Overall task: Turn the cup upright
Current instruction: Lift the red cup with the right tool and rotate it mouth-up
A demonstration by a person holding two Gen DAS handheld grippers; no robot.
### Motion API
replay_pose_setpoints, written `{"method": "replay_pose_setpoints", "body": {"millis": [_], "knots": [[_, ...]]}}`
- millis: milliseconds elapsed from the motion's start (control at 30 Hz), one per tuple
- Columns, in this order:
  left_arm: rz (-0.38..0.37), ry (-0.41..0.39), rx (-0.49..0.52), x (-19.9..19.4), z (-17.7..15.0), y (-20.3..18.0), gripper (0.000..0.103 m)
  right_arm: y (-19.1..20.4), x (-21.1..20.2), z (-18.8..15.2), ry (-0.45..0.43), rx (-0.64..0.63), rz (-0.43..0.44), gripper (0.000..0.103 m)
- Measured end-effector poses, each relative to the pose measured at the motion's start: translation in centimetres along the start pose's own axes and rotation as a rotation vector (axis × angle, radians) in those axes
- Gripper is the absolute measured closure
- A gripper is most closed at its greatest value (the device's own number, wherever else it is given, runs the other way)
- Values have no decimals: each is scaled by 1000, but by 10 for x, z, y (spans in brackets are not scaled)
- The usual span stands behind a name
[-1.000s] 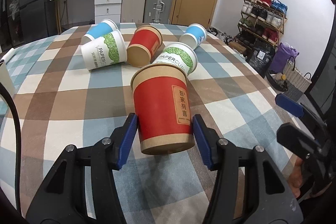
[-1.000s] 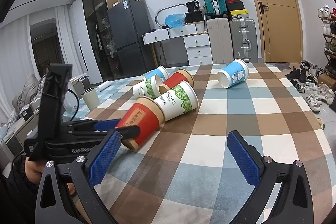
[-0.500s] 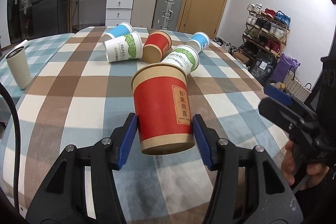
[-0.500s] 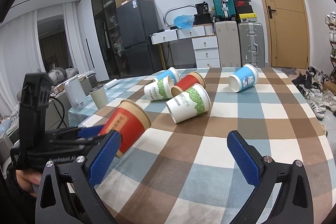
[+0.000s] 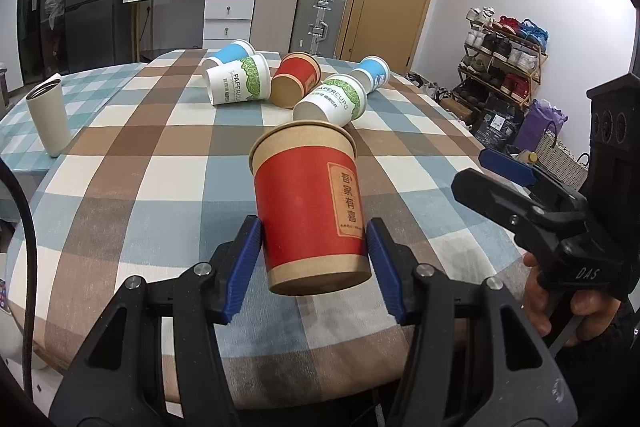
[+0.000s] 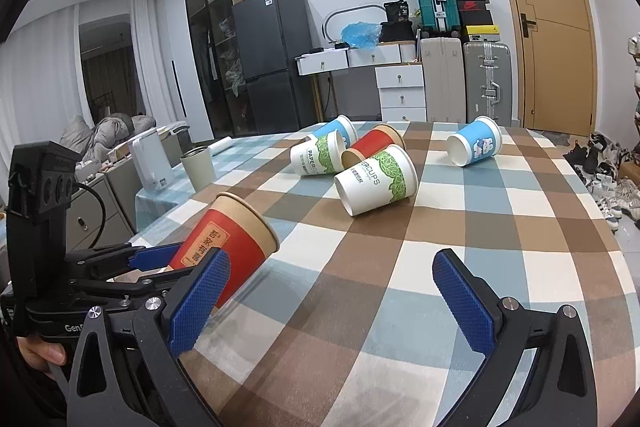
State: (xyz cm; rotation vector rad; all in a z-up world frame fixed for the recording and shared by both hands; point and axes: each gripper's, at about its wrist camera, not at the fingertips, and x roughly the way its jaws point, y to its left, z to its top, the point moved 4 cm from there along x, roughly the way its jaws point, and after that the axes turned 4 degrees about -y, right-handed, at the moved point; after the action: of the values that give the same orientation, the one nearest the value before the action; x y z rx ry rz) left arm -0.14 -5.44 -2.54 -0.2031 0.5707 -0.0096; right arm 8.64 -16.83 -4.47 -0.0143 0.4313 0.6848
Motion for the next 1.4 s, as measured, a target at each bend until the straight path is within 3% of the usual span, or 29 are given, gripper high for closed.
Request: {"method": "replay_pose_setpoints", "body": {"millis": [400, 667, 700, 800, 833, 1067, 1133, 1267, 1400], "knots": [[-1, 31, -13, -6, -25, -5, 51, 2, -2, -8, 20, -17, -6, 0], [-8, 33, -11, 1, -23, -5, 50, 3, -1, -8, 24, -17, -6, 0], [-15, 34, -8, 2, -23, -6, 47, 3, -1, -8, 24, -18, -6, 0], [-4, 20, 0, 2, -20, -5, 23, 3, -1, -8, 25, -16, -4, 0], [-6, 6, -3, 1, -18, -4, 20, 3, -1, -8, 24, -17, -3, 0], [5, -30, 9, -7, -8, 11, 13, 3, -1, -8, 25, -19, -7, 0], [9, -53, 15, -8, -4, 18, 1, 3, 1, -8, 34, -8, -11, 0], [23, -87, 42, -7, 3, 29, 1, 6, 8, -8, 64, 11, -13, 0], [-13, -103, 39, -4, 11, 39, 1, 10, 19, -6, 103, 43, -14, 0]]}}
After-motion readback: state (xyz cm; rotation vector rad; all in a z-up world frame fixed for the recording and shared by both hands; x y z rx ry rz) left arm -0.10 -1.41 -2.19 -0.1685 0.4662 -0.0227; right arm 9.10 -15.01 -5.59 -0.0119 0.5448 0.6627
